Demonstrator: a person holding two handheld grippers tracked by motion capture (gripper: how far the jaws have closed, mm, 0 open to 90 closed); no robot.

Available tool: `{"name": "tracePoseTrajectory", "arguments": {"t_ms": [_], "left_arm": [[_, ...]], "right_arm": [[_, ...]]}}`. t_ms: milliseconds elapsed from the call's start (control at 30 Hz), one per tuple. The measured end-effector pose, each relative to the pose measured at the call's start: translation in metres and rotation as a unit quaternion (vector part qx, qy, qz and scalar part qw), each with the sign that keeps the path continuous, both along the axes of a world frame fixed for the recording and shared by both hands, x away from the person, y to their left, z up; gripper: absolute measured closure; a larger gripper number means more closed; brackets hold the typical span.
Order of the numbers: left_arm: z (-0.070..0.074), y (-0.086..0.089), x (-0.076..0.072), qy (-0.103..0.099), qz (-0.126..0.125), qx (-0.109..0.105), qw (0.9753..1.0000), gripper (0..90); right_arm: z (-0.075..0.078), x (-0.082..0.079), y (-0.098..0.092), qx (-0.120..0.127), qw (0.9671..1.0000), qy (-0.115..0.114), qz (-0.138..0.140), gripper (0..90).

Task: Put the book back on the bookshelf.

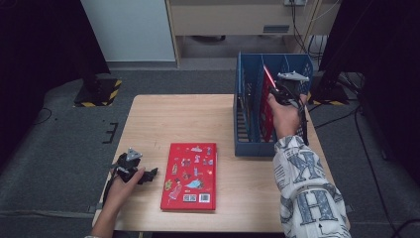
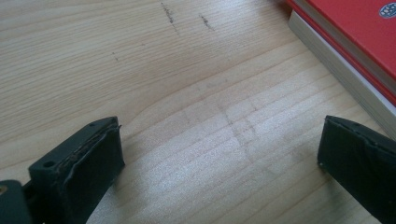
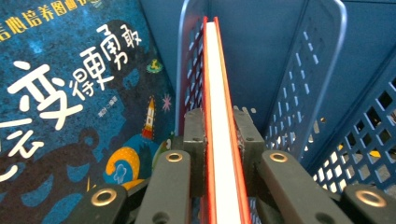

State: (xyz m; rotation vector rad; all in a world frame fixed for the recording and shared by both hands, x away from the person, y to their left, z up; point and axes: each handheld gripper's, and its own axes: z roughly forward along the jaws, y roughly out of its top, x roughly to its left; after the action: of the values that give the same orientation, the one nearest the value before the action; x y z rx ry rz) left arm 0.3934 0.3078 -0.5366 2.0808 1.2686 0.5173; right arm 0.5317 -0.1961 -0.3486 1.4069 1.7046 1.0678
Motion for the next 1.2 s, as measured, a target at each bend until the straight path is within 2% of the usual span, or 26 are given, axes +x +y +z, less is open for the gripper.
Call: {"name": "tracePoseTrajectory", "arguments": {"t_ms": [333, 667, 1033, 1200], "left_arm": [[0.000, 0.000, 0.000, 0.000, 0.000, 0.000, 1.0000, 0.0], [0.000, 0.000, 0.000, -0.001, 0.001, -0.002, 1.0000, 0.0], [0.000, -0.001, 0.000, -0.001, 0.000, -0.002, 1.0000, 0.0], [0.000, 0.000, 0.000, -0.001, -0.001, -0.001, 1.0000, 0.0]], "right_arm": [[-0.001, 0.002, 0.001, -0.010, 0.9998, -0.015, -0.002, 79.2], [-0.002, 0.010, 0.003, -0.022, 0.9992, -0.022, -0.023, 79.2], [-0.003, 0.013, 0.011, -0.039, 0.9986, -0.029, -0.021, 79.1], [-0.004, 0.012, 0.013, -0.036, 0.9986, -0.032, -0.021, 78.5]]}}
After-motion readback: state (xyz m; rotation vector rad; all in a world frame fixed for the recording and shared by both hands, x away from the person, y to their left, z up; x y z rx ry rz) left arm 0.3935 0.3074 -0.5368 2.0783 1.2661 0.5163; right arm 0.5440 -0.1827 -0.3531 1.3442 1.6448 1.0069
